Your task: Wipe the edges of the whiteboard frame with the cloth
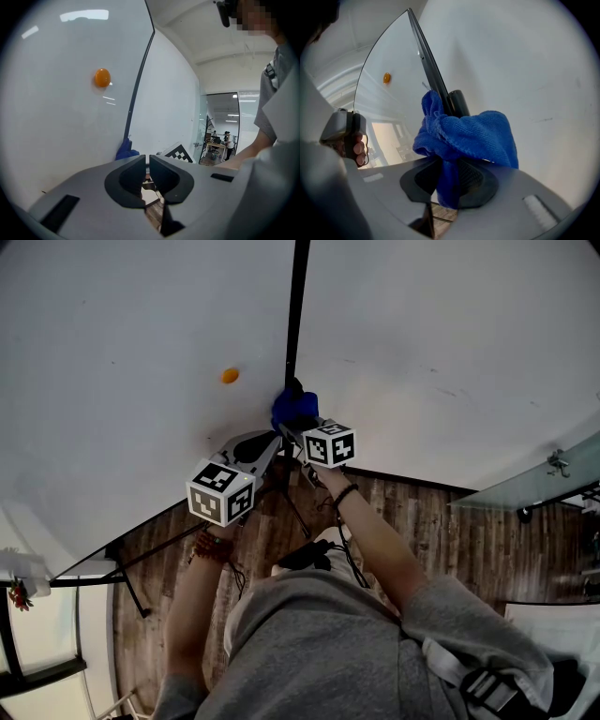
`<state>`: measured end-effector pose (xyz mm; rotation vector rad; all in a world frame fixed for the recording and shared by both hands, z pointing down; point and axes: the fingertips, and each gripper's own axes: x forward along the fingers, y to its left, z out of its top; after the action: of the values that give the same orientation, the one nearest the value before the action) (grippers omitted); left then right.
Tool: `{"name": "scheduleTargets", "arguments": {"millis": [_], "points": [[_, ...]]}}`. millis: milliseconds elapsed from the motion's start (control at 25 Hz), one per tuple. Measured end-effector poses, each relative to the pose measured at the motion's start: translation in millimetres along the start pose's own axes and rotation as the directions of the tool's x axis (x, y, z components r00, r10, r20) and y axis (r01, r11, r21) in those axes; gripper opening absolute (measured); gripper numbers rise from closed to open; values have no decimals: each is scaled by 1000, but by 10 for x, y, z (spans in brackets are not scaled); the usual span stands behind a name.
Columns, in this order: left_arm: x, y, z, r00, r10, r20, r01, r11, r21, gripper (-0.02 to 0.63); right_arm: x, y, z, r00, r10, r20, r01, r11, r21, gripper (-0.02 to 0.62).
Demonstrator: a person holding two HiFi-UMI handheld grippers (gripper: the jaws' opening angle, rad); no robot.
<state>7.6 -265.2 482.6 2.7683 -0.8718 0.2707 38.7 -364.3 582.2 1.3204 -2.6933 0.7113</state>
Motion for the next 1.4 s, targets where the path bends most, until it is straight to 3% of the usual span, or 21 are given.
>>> {"name": "scheduleTargets", "arguments": {"millis": [520,1400], "points": [[63,108,-348,997,54,-47,-52,998,45,31,87,-112,-270,999,21,-41,-17,996,90,92],[102,330,-674,991,101,-85,-102,995,-11,31,288,-371,-881,987,10,-158,14,988,151,92]]}}
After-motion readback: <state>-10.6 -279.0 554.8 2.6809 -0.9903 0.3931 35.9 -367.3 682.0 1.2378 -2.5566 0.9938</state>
